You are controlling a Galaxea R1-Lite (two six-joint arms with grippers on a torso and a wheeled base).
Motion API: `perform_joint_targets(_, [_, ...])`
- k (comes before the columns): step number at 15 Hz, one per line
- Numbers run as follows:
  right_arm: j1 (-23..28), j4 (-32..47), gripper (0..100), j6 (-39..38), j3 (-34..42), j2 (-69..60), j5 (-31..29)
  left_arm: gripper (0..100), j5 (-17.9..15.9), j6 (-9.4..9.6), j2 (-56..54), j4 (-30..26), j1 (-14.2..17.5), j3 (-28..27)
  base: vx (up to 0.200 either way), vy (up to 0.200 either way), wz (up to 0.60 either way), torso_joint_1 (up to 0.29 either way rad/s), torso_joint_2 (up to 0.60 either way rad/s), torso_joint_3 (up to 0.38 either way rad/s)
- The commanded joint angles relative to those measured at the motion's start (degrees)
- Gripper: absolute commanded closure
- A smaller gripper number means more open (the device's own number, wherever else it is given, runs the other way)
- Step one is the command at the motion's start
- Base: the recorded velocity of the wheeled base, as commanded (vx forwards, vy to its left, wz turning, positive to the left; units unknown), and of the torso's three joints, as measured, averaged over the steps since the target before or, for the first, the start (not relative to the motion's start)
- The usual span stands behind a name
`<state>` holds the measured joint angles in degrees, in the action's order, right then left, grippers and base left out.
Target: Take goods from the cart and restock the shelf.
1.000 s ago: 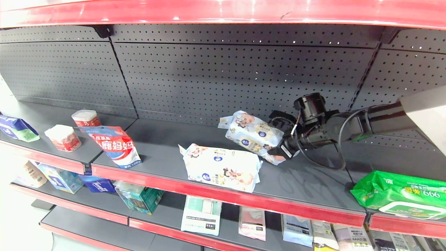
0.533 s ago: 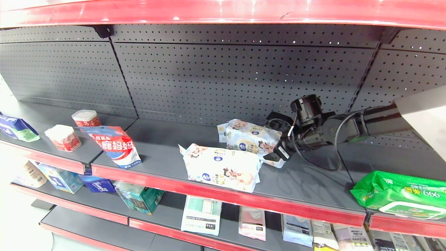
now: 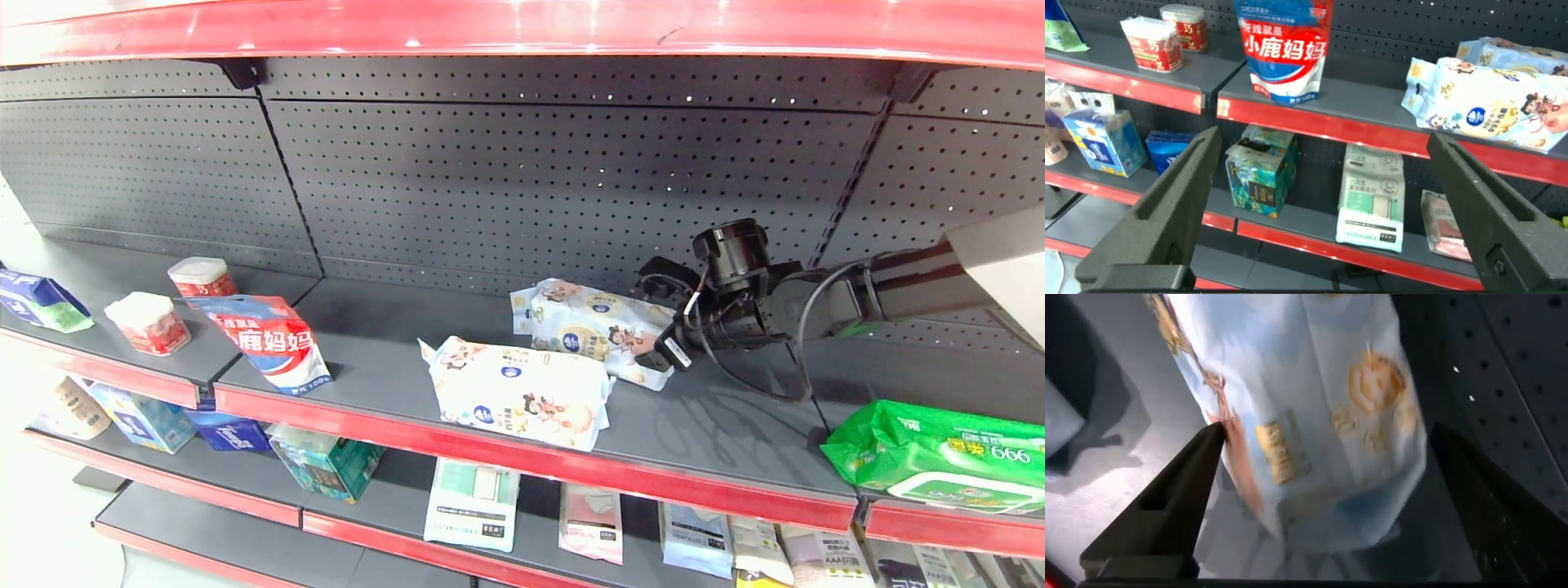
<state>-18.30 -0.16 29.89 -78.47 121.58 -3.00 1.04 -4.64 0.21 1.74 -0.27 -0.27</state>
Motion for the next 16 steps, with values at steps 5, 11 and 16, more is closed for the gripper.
perform_joint_targets(5, [0.72, -1.07, 0, -0.18, 1.83, -0.55, -3.77, 0, 0.02, -0.01, 0.06, 0.01, 0.00, 0.00, 0.000, 0.000, 0.00, 0.000, 0.00, 0.000])
perform_joint_targets(11, [1.95, -2.65, 0, -0.71, 2.62, -0.73, -4.74, 0, 0.02, -0.01, 0.06, 0.01, 0.00, 0.00, 0.000, 0.000, 0.00, 0.000, 0.00, 0.000])
perform_joint_targets(16, [5.82, -2.57, 0, -0.62, 7.98, -3.54, -5.35, 0, 0.02, -0.01, 0.06, 0.01, 0.00, 0.00, 0.000, 0.000, 0.00, 0.000, 0.00, 0.000])
